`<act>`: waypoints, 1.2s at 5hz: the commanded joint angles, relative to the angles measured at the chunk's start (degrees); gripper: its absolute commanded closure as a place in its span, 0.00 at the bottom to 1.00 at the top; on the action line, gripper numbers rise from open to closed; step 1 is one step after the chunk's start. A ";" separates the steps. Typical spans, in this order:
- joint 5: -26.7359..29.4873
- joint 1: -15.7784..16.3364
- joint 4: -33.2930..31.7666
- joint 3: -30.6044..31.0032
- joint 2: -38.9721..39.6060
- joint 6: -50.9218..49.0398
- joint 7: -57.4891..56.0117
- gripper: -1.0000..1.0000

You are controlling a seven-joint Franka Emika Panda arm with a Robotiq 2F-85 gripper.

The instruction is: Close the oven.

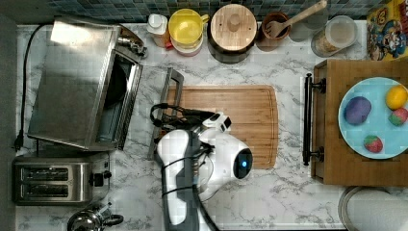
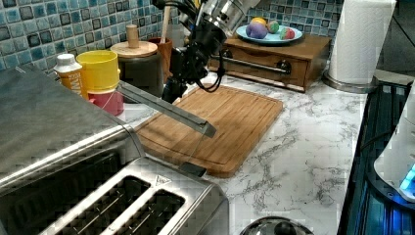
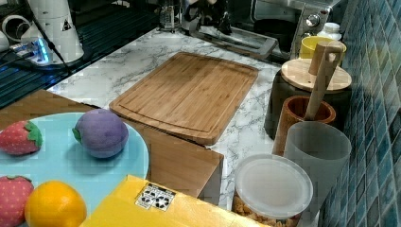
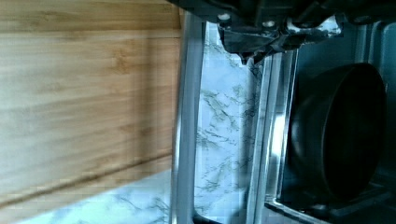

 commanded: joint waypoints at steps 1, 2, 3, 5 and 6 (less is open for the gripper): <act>-36.83 7.74 21.76 11.33 1.99 -1.06 42.87 1.00; -50.72 7.55 25.88 12.02 2.94 -5.02 55.96 1.00; -61.75 0.38 27.81 20.46 2.76 -7.00 65.46 1.00; -88.39 2.23 32.82 20.76 1.81 -16.38 91.85 1.00; -84.63 -0.64 28.37 20.13 -2.38 -11.79 91.30 1.00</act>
